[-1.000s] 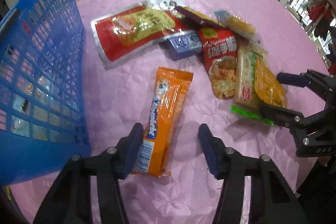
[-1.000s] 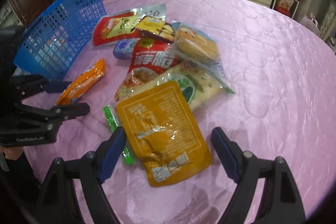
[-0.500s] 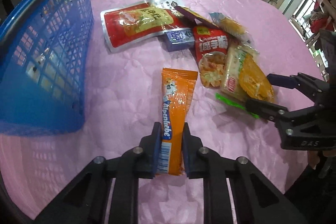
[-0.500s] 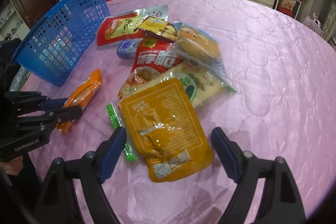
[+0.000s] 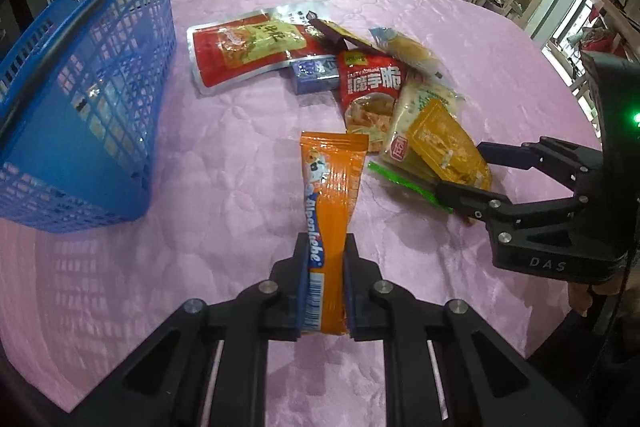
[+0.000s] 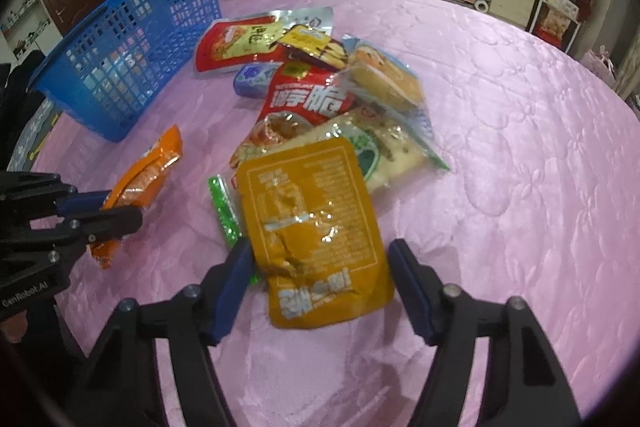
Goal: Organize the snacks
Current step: 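Grasp the orange stick snack with the left gripper while the right gripper grasps the yellow pouch, then carry both snacks over the blue basket and release them inside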
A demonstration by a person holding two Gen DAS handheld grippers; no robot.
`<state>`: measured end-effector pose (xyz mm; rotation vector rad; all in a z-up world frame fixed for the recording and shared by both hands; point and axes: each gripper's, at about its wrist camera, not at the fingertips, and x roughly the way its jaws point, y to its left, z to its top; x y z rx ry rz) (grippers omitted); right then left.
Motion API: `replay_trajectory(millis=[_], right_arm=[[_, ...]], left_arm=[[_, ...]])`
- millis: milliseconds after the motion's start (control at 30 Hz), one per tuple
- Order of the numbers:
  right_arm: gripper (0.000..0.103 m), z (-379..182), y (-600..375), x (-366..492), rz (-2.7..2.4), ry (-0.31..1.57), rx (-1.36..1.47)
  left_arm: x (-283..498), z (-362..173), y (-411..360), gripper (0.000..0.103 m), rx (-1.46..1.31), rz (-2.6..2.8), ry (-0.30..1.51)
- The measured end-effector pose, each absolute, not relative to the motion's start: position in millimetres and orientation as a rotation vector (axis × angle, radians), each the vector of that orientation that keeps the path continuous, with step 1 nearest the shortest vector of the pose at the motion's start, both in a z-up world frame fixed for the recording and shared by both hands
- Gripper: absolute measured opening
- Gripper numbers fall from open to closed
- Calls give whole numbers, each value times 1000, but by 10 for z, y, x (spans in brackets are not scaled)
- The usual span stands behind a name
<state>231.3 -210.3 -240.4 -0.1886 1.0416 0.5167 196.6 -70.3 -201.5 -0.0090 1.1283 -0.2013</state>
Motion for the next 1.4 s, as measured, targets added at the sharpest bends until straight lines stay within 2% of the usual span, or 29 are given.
replay_trajectory(millis=[67, 300, 800, 1400], right_arm=[[68, -2407, -2091, 2288, 524, 1039, -201], [41, -2402, -2003, 2179, 556, 1025, -228], [37, -1897, -2075, 1822, 503, 965, -169], [34, -874, -1147, 1810, 592, 818, -200]], left_arm=[[1909, -1989, -714, 13, -2, -196, 1121], [1852, -2010, -703, 13, -15, -189, 1120], [1629, -1412, -500, 13, -37, -242, 1006], [1531, -519, 444, 13, -77, -226, 840]])
